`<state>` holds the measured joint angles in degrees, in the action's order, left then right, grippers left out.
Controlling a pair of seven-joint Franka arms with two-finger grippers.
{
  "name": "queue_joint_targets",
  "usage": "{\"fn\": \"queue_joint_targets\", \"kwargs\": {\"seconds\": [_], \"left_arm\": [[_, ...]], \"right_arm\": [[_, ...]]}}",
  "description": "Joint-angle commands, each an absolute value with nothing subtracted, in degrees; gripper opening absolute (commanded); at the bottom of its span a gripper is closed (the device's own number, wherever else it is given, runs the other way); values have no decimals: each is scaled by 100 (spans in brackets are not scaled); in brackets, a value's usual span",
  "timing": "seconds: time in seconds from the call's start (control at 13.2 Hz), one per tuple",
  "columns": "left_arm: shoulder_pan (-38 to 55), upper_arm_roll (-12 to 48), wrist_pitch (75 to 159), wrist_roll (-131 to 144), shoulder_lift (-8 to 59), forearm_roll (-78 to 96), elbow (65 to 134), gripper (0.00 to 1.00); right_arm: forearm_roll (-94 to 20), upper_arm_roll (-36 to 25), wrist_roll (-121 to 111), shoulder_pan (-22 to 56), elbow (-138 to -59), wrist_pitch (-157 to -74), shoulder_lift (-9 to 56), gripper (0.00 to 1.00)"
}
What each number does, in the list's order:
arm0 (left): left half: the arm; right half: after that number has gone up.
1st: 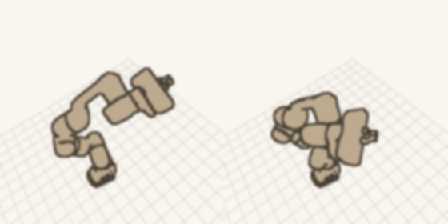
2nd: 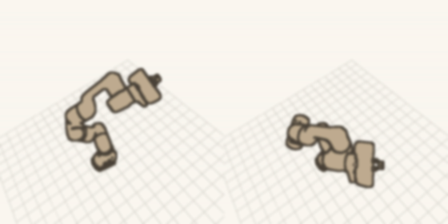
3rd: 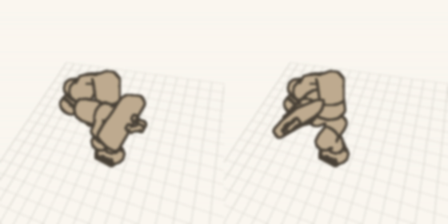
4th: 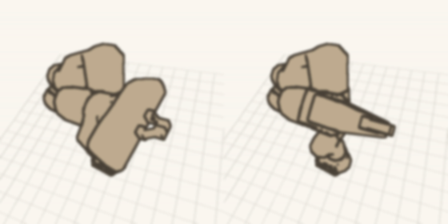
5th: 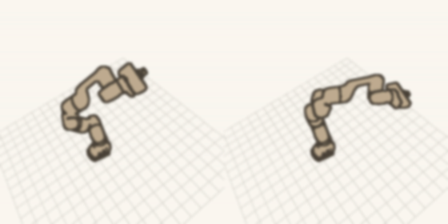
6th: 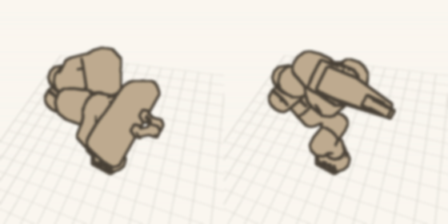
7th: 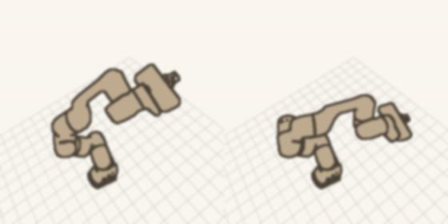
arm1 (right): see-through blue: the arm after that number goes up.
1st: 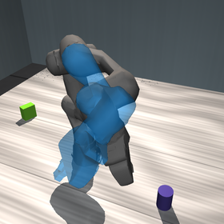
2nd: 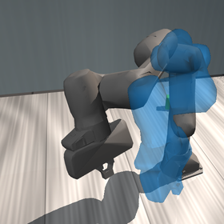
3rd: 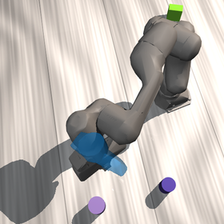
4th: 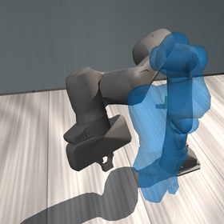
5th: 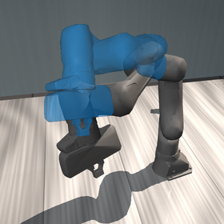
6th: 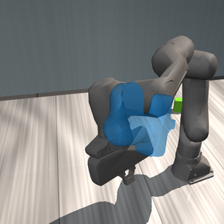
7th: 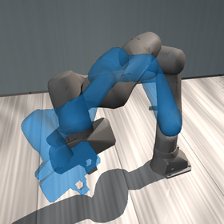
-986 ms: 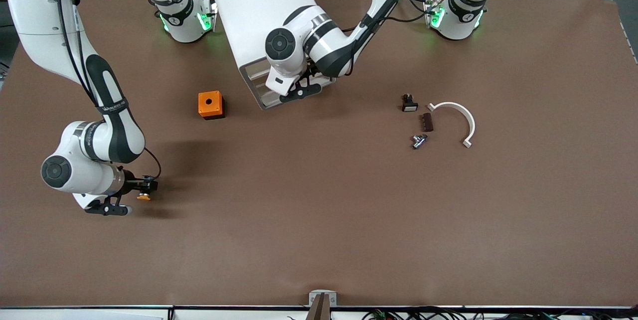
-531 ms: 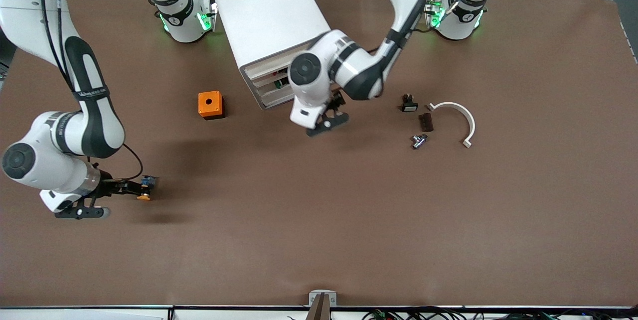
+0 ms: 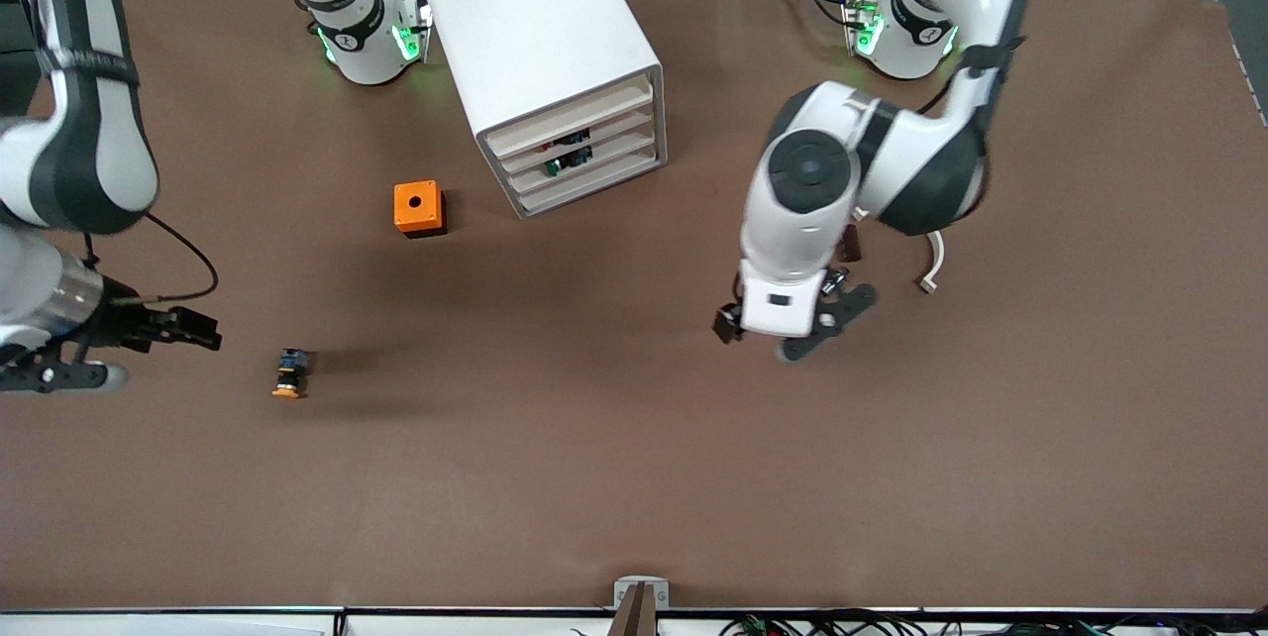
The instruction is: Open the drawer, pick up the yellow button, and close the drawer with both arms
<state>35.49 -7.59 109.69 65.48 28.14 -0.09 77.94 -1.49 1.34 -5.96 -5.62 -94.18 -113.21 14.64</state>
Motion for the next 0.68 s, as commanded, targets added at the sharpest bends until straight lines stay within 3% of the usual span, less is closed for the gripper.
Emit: {"fn": "queue_joint_targets", "kwargs": {"seconds": [0.0,0.15,0.61], "left_arm": [[3184,-721,10567,6251,2173,-141,7954,100],[2841,-712,10180,5453,1786,-132,7954,100],[1917,-650,9168,3939,863,-141,7989,100]], "right_arm": [[-290,123,-179,-475,-9615,-10989,784,100],[-639,79,227,-483,-9624,-10488,494,100],[-615,53,229,-475,-9747,-10038,-140,100]]}}
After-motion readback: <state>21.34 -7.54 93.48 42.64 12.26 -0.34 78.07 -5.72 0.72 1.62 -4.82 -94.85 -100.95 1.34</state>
